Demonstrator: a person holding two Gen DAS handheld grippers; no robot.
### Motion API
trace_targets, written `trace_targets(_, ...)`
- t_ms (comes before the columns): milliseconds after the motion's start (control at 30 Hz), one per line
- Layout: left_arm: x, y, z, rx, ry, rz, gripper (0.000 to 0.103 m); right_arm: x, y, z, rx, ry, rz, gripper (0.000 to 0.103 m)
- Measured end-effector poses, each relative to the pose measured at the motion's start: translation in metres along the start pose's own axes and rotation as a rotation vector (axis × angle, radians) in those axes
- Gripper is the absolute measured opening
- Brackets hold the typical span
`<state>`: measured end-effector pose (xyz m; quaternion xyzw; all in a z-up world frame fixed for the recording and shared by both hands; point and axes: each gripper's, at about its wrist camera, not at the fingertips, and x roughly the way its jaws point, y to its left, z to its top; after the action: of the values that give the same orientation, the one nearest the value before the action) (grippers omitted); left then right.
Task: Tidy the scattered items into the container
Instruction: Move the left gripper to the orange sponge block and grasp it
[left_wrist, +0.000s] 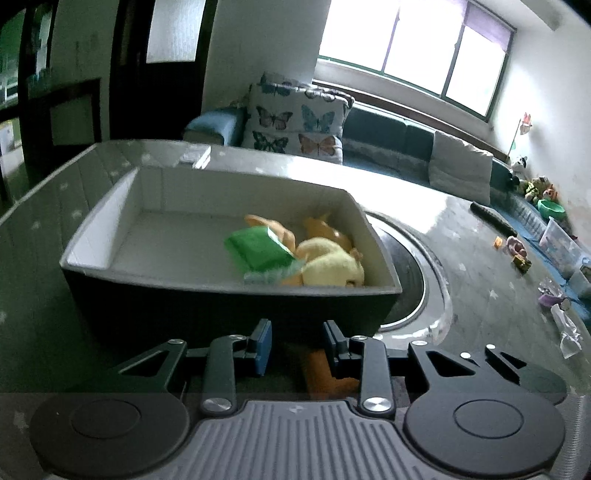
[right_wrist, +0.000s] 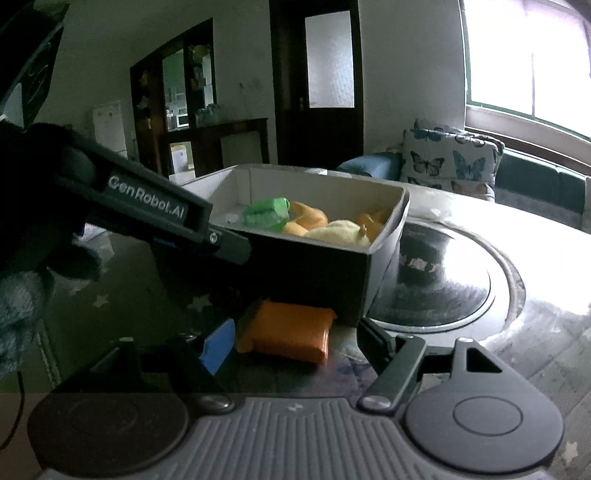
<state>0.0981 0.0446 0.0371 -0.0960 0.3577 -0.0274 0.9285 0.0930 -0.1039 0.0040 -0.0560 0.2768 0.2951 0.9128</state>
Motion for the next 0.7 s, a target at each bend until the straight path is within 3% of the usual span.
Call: trace_targets(700,0.020,0.010,-0.005,-0.073,0.061,-0.055,0.033,0.021,0.012,0.000,0.031,0.043,-0.014,0.079)
